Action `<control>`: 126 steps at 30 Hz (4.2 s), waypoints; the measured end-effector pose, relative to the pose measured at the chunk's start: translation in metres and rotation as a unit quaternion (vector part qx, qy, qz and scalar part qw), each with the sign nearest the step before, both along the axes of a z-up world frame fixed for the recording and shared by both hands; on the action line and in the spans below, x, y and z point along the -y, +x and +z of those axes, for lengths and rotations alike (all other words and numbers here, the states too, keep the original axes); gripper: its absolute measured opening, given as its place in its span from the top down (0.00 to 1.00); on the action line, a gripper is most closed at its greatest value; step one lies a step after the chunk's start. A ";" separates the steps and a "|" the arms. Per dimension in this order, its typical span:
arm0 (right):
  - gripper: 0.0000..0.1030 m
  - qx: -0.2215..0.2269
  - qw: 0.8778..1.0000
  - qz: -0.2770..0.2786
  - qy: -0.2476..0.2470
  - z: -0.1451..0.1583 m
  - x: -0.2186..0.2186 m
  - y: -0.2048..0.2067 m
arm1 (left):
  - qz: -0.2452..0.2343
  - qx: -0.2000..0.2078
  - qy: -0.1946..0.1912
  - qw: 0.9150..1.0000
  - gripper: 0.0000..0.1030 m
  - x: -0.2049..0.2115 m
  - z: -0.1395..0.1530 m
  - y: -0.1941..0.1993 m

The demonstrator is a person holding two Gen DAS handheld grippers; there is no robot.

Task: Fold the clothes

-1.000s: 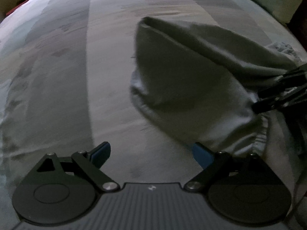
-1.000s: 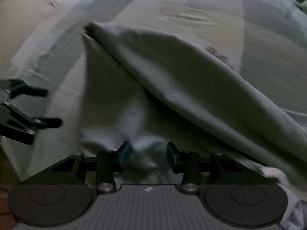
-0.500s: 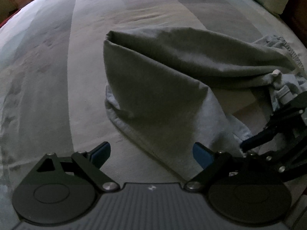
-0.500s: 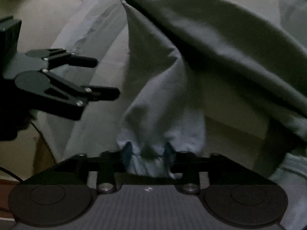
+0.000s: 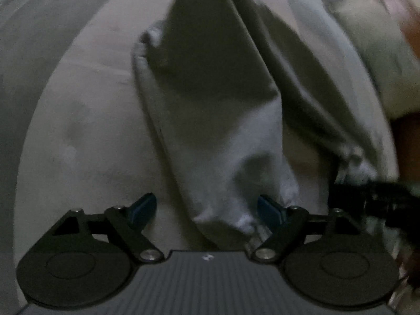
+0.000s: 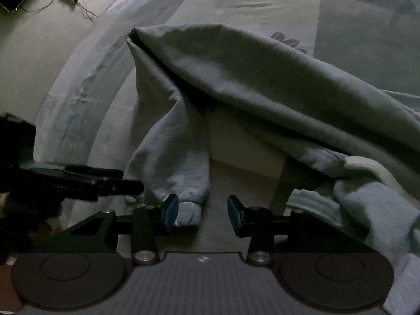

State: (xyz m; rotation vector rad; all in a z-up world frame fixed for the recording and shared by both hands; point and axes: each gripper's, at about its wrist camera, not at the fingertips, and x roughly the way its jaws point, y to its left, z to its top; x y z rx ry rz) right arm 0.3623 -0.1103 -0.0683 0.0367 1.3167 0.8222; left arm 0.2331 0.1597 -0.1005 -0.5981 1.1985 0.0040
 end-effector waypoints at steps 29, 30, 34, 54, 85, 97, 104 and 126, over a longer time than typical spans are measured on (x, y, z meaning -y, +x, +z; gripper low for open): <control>0.55 0.025 0.999 -0.041 -0.008 0.016 0.026 0.015 | -0.091 -0.031 0.262 0.960 0.92 -0.054 0.057 0.020; 0.55 0.026 0.999 -0.042 -0.008 0.016 0.026 0.016 | -0.092 -0.038 0.280 0.955 0.92 -0.067 0.059 0.024; 0.55 0.031 0.999 -0.042 -0.011 0.018 0.020 0.020 | -0.076 -0.056 0.344 0.934 0.92 -0.120 0.065 0.037; 0.55 0.053 0.998 -0.026 -0.027 0.028 -0.027 0.037 | -0.044 -0.001 0.380 0.924 0.70 -0.204 0.087 0.167; 0.55 0.066 0.997 0.048 -0.001 0.034 -0.101 0.035 | -0.084 0.010 0.247 0.965 0.34 -0.217 0.073 0.184; 0.64 0.127 0.990 0.017 -0.061 0.053 -0.109 0.074 | -0.150 0.049 0.215 0.964 0.34 -0.177 0.059 0.184; 0.68 0.181 0.970 0.015 -0.160 0.064 -0.047 0.105 | -0.190 0.046 0.222 0.955 0.33 -0.142 0.059 0.144; 0.67 0.151 0.928 0.311 -0.141 -0.019 0.025 0.182 | -0.201 0.032 0.235 0.950 0.30 0.001 0.074 0.125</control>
